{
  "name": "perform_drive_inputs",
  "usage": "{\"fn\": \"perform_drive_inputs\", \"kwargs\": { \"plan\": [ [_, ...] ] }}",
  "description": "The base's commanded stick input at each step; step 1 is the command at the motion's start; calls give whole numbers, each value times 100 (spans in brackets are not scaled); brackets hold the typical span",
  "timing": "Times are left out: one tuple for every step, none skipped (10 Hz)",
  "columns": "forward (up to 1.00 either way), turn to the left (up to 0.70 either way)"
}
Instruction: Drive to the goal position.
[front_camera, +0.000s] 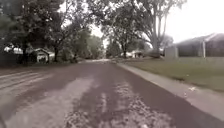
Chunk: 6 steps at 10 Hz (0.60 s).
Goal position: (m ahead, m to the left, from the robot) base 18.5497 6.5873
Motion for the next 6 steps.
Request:
{"fn": "perform_drive_inputs", "kwargs": {
  "plan": [
    [70, 0],
    [70, 0],
    [70, 0],
    [70, 0],
    [70, 0],
    [70, 0]
  ]
}}
